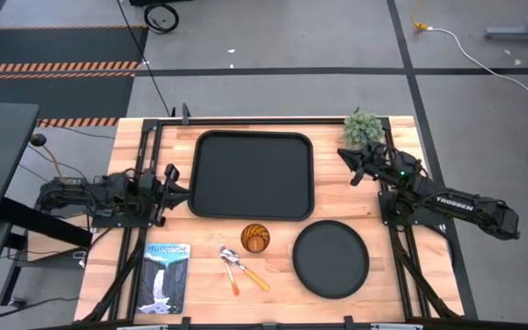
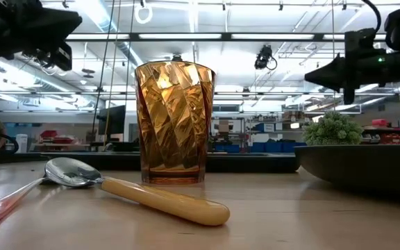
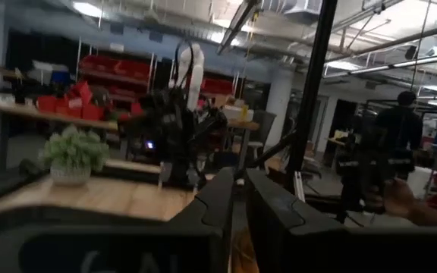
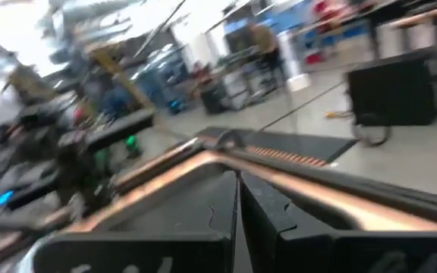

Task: Pick and place plate/cup/fork/spoon on tray
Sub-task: Put the yellow cup on the black serving tray

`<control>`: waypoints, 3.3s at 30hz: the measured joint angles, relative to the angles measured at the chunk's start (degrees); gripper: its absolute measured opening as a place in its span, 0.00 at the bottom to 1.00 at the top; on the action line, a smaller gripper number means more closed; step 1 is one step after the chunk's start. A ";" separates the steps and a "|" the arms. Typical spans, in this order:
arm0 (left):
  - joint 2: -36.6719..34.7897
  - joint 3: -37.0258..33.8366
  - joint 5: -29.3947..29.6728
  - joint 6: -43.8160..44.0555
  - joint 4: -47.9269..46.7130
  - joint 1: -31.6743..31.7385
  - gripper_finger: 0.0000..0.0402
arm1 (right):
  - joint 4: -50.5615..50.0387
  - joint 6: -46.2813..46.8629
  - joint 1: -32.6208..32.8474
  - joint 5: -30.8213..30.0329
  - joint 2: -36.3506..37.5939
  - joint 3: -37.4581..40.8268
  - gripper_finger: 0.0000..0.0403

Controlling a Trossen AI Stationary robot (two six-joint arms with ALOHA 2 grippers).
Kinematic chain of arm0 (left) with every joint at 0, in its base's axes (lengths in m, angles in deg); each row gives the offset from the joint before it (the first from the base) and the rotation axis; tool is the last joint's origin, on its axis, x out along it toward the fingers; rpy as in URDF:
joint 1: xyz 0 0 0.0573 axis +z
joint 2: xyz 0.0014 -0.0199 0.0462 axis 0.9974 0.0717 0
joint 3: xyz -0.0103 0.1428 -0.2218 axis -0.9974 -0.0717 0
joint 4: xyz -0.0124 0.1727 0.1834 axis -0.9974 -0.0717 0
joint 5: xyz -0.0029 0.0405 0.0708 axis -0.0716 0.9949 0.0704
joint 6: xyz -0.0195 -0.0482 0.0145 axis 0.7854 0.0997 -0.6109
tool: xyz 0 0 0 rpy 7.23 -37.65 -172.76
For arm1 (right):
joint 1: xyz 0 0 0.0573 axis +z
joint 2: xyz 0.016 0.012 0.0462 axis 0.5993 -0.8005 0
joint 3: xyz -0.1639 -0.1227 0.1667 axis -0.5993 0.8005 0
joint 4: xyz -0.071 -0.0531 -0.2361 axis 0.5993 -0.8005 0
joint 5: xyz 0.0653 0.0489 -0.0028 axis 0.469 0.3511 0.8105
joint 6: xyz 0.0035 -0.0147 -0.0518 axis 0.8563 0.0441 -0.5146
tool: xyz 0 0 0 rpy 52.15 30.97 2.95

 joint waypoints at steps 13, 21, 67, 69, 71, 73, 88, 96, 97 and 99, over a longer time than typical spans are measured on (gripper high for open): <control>0.00 0.00 6.52 -12.17 7.22 0.00 0.11 | 20.77 8.76 4.66 10.58 -1.91 -0.03 0.06; 0.00 0.00 5.93 -13.25 8.48 0.00 0.11 | 25.43 7.20 8.02 3.86 -9.65 -3.62 0.06; 0.04 0.02 13.81 3.02 -1.25 -0.04 0.11 | -12.45 -14.66 22.38 4.22 -67.56 -52.33 0.16; 0.04 0.02 13.81 3.04 -3.96 -0.04 0.11 | -16.54 -15.09 23.13 3.53 -69.38 -55.17 0.20; 0.04 0.02 13.70 3.62 -6.56 -0.04 0.11 | -20.65 -15.11 23.73 3.47 -71.31 -58.30 0.23; 0.04 0.02 13.65 5.07 -9.37 -0.04 0.11 | -24.33 -15.20 24.39 3.20 -73.32 -61.37 0.26; 0.07 0.02 13.50 11.56 -11.91 -0.07 0.11 | -36.83 -14.08 33.25 -0.47 -83.47 -75.09 0.28; 0.07 0.02 13.65 11.54 -11.72 -0.07 0.11 | -49.14 -11.88 37.57 -5.16 -90.20 -85.62 0.31; 0.07 0.02 13.63 11.54 -11.71 -0.07 0.11 | -50.70 -11.53 37.90 -5.39 -91.29 -87.22 0.32; 0.07 0.02 13.63 11.55 -11.69 -0.07 0.11 | -53.41 -10.94 38.45 -5.78 -93.25 -90.29 0.34</control>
